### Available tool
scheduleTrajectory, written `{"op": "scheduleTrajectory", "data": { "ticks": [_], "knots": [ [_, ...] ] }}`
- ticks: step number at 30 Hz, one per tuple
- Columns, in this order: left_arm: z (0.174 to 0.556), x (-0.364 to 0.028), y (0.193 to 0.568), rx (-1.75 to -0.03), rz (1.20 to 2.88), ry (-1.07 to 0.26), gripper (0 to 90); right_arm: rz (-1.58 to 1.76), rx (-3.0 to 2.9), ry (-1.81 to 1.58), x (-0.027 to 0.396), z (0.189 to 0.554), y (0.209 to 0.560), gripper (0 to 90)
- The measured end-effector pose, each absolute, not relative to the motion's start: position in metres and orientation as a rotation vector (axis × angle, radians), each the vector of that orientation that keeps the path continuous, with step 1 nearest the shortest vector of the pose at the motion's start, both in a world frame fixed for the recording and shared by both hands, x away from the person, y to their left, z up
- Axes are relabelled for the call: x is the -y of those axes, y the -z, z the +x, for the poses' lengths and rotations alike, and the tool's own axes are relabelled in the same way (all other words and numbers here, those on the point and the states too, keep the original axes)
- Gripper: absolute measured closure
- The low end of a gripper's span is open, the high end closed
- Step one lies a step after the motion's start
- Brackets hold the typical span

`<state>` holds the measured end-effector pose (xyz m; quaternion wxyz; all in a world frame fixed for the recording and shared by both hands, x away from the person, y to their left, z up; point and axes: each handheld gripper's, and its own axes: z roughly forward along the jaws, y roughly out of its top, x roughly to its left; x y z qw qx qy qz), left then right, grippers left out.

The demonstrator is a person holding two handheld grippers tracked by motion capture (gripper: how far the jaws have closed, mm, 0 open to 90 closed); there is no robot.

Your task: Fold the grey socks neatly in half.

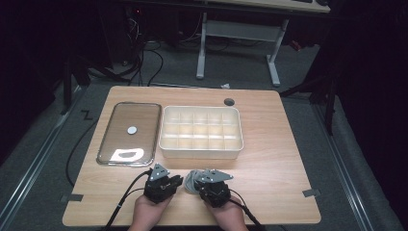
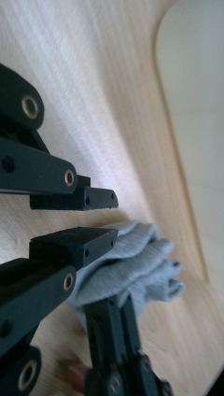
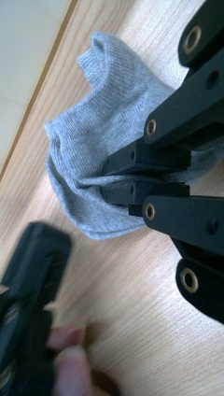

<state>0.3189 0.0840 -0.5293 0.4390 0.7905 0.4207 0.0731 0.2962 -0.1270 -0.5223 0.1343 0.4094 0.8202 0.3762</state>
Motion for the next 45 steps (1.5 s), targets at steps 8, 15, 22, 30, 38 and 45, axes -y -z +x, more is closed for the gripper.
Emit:
{"op": "scheduleTrajectory", "data": {
  "ticks": [8, 15, 22, 30, 38, 45],
  "knots": [
    [0.316, -0.076, 0.534, -0.971, 2.029, -0.141, 85.4, 1.154, -2.369, -1.096, 0.125, 0.296, 0.514, 86.1],
    [0.311, -0.073, 0.534, -0.931, 2.046, -0.137, 85.7, 1.113, -2.389, -1.048, 0.115, 0.300, 0.512, 86.3],
    [0.309, -0.071, 0.535, -0.923, 2.060, -0.169, 86.3, 1.112, -2.394, -1.068, 0.113, 0.297, 0.510, 86.3],
    [0.308, -0.068, 0.535, -0.908, 2.069, -0.197, 87.4, 1.105, -2.412, -1.075, 0.115, 0.291, 0.518, 86.3],
    [0.306, -0.068, 0.535, -0.900, 2.078, -0.207, 89.5, 1.125, -2.389, -1.107, 0.116, 0.290, 0.524, 86.2],
    [0.309, -0.076, 0.510, -0.880, 1.967, -0.289, 90.0, 1.126, -2.391, -1.132, 0.116, 0.291, 0.527, 87.2]
  ]
}}
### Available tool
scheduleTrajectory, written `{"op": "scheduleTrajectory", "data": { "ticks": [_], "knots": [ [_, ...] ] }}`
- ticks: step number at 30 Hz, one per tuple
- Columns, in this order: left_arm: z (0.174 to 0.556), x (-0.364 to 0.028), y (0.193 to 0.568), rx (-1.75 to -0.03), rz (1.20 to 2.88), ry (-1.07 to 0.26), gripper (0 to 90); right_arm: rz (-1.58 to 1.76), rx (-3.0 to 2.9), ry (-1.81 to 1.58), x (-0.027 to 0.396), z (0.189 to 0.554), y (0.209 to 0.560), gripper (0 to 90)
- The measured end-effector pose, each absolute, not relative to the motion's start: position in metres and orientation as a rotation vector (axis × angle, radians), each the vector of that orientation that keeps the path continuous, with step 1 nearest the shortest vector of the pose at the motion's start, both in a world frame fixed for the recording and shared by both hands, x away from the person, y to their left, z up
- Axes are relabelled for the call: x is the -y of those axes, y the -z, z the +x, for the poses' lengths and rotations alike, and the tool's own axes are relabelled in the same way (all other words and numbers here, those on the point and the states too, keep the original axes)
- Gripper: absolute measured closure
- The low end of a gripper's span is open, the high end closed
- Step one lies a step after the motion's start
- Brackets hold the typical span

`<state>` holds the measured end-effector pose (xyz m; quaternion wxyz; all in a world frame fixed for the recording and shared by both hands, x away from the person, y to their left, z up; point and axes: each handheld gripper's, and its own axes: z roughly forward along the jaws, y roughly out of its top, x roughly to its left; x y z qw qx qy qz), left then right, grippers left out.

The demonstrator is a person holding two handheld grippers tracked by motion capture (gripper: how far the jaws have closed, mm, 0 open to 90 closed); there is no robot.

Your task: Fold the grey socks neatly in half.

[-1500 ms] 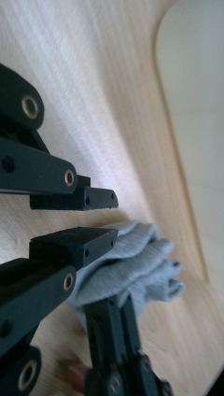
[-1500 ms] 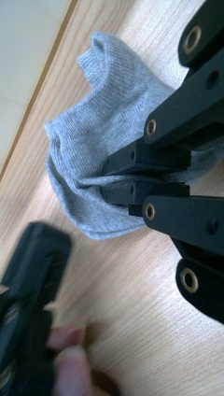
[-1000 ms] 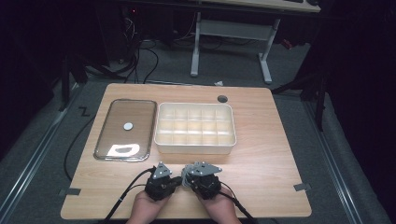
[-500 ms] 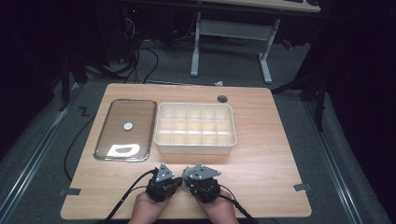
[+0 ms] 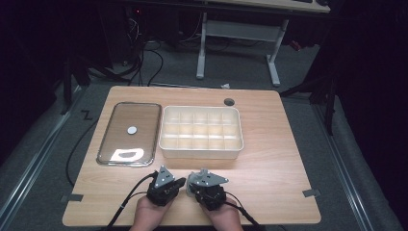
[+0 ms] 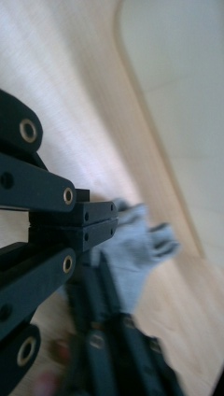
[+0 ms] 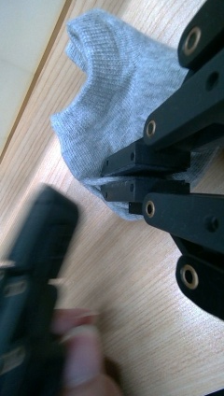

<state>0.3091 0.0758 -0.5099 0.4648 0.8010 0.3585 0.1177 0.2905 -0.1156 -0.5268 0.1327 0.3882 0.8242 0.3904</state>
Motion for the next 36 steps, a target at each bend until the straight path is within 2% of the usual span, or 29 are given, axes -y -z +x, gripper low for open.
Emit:
{"op": "scheduleTrajectory", "data": {
  "ticks": [6, 15, 17, 19, 20, 28, 33, 36],
  "knots": [
    [0.310, -0.051, 0.500, -0.805, 1.987, -0.289, 90.0, 1.123, -2.393, -1.142, 0.116, 0.291, 0.528, 87.3],
    [0.326, -0.049, 0.521, -0.872, 2.047, -0.226, 90.0, 1.122, -2.414, -1.147, 0.118, 0.291, 0.526, 85.0],
    [0.330, -0.051, 0.526, -0.888, 2.045, -0.195, 90.0, 1.116, -2.417, -1.181, 0.120, 0.291, 0.527, 81.0],
    [0.330, -0.052, 0.527, -0.889, 2.051, -0.186, 90.0, 1.118, -2.439, -1.196, 0.123, 0.290, 0.523, 73.4],
    [0.331, -0.053, 0.527, -0.892, 2.051, -0.185, 90.0, 1.109, -2.443, -1.217, 0.126, 0.289, 0.520, 73.2],
    [0.330, -0.051, 0.528, -0.889, 2.050, -0.204, 90.0, 1.127, -2.263, -1.285, 0.161, 0.281, 0.489, 80.9],
    [0.329, -0.051, 0.528, -0.883, 2.055, -0.210, 90.0, 1.118, -2.274, -1.261, 0.157, 0.289, 0.488, 81.5],
    [0.329, -0.050, 0.528, -0.878, 2.051, -0.215, 90.0, 1.109, -2.338, -1.165, 0.149, 0.294, 0.501, 81.5]
  ]
}}
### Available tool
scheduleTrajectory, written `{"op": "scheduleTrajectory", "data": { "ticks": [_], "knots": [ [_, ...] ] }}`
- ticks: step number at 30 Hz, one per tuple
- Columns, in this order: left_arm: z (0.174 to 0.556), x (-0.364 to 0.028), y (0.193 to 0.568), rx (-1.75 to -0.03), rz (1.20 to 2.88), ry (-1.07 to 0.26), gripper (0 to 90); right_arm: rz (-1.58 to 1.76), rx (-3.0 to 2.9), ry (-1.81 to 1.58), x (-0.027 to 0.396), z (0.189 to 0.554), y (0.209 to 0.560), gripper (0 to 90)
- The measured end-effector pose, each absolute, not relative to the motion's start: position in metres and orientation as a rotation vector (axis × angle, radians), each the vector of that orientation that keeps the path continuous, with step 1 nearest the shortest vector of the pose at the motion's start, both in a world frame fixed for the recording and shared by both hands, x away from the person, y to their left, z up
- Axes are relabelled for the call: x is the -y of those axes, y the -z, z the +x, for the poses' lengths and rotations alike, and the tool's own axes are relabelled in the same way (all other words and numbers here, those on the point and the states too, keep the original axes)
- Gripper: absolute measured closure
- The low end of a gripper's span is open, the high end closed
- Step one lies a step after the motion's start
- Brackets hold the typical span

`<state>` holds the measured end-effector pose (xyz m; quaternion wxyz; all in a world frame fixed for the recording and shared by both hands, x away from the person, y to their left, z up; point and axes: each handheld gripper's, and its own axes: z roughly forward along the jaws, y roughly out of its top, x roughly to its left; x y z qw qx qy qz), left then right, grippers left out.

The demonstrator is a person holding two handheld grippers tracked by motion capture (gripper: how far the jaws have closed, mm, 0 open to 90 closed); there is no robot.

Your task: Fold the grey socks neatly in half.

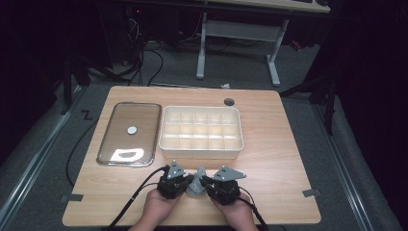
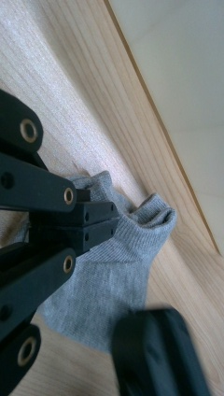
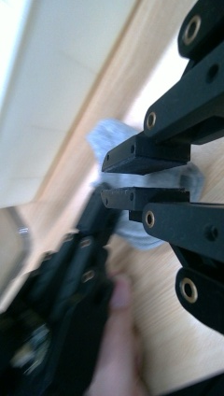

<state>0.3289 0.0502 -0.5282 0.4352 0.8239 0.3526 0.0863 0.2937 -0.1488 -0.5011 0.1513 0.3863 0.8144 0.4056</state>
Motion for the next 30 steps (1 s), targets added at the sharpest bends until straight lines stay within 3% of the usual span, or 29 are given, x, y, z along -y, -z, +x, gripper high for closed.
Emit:
{"op": "scheduleTrajectory", "data": {
  "ticks": [6, 12, 16, 23, 26, 30],
  "knots": [
    [0.326, -0.049, 0.528, -0.850, 2.061, -0.243, 90.0, 1.123, -2.398, -1.068, 0.154, 0.293, 0.523, 80.3],
    [0.316, -0.045, 0.517, -0.829, 2.039, -0.272, 85.5, 1.121, -2.392, -1.076, 0.154, 0.292, 0.524, 80.9],
    [0.305, -0.038, 0.510, -0.771, 2.045, -0.251, 87.7, 1.133, -2.386, -1.080, 0.154, 0.292, 0.525, 81.0],
    [0.301, -0.042, 0.521, -0.806, 2.109, -0.337, 89.0, 1.126, -2.389, -1.086, 0.155, 0.292, 0.526, 81.3],
    [0.295, -0.041, 0.532, -0.759, 2.129, -0.464, 90.0, 1.117, -2.382, -1.091, 0.154, 0.292, 0.526, 81.4],
    [0.297, -0.041, 0.531, -0.790, 2.124, -0.439, 90.0, 1.119, -2.379, -1.082, 0.153, 0.291, 0.526, 81.4]
  ]
}}
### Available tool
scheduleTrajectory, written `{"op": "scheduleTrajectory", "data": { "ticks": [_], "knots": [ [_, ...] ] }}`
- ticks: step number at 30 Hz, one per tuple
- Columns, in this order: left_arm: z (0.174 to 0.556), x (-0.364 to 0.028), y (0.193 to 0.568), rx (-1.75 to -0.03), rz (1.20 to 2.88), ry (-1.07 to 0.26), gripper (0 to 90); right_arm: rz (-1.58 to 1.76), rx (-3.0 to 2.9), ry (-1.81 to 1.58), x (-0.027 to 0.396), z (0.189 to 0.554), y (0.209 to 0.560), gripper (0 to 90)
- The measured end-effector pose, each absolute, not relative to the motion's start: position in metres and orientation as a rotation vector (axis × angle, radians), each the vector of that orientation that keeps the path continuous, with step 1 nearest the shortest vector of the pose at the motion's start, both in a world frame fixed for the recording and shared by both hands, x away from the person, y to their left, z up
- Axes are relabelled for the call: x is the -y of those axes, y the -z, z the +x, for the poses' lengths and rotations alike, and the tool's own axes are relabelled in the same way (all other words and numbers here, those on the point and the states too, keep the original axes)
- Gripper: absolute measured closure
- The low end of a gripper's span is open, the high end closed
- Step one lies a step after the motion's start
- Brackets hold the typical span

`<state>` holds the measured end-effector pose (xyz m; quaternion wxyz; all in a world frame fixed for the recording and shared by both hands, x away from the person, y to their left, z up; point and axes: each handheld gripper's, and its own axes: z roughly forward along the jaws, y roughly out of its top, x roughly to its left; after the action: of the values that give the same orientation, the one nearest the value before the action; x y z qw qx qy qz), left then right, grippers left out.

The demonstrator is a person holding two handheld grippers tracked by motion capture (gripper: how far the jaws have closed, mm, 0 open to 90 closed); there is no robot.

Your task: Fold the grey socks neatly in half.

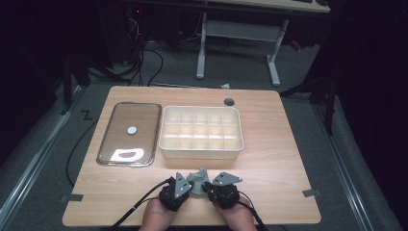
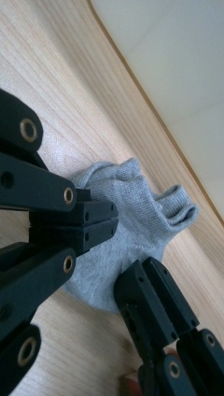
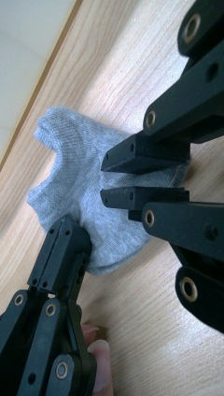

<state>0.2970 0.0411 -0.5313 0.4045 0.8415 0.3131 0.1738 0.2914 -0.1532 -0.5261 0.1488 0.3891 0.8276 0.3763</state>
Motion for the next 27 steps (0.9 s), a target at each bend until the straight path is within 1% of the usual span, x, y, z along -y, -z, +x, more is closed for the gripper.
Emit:
{"op": "scheduleTrajectory", "data": {
  "ticks": [6, 7, 8, 9, 11, 12, 13, 14, 16, 21, 27],
  "knots": [
    [0.297, -0.043, 0.532, -0.788, 2.109, -0.427, 90.0, 1.127, -2.378, -1.088, 0.154, 0.292, 0.526, 81.1],
    [0.298, -0.043, 0.532, -0.789, 2.110, -0.420, 90.0, 1.144, -2.380, -1.097, 0.154, 0.292, 0.525, 77.1],
    [0.298, -0.044, 0.532, -0.791, 2.107, -0.414, 90.0, 1.144, -2.380, -1.097, 0.154, 0.292, 0.525, 77.1],
    [0.299, -0.045, 0.532, -0.800, 2.102, -0.396, 90.0, 1.156, -2.351, -1.156, 0.156, 0.289, 0.520, 72.1],
    [0.299, -0.045, 0.532, -0.803, 2.101, -0.395, 90.0, 1.165, -2.326, -1.173, 0.158, 0.287, 0.518, 70.5],
    [0.299, -0.045, 0.532, -0.803, 2.101, -0.400, 90.0, 1.205, -2.266, -1.188, 0.163, 0.286, 0.513, 65.6],
    [0.299, -0.045, 0.532, -0.803, 2.101, -0.400, 90.0, 1.205, -2.266, -1.188, 0.163, 0.286, 0.513, 65.6],
    [0.299, -0.044, 0.533, -0.803, 2.100, -0.405, 90.0, 1.265, -2.256, -1.178, 0.168, 0.288, 0.514, 62.4],
    [0.299, -0.044, 0.532, -0.803, 2.101, -0.403, 90.0, 1.313, -2.279, -1.170, 0.170, 0.291, 0.519, 58.9],
    [0.299, -0.045, 0.533, -0.804, 2.098, -0.402, 90.0, 1.328, -2.328, -1.150, 0.164, 0.292, 0.526, 56.9],
    [0.299, -0.045, 0.532, -0.809, 2.097, -0.399, 90.0, 1.372, -2.323, -1.151, 0.165, 0.295, 0.529, 52.1]
  ]
}}
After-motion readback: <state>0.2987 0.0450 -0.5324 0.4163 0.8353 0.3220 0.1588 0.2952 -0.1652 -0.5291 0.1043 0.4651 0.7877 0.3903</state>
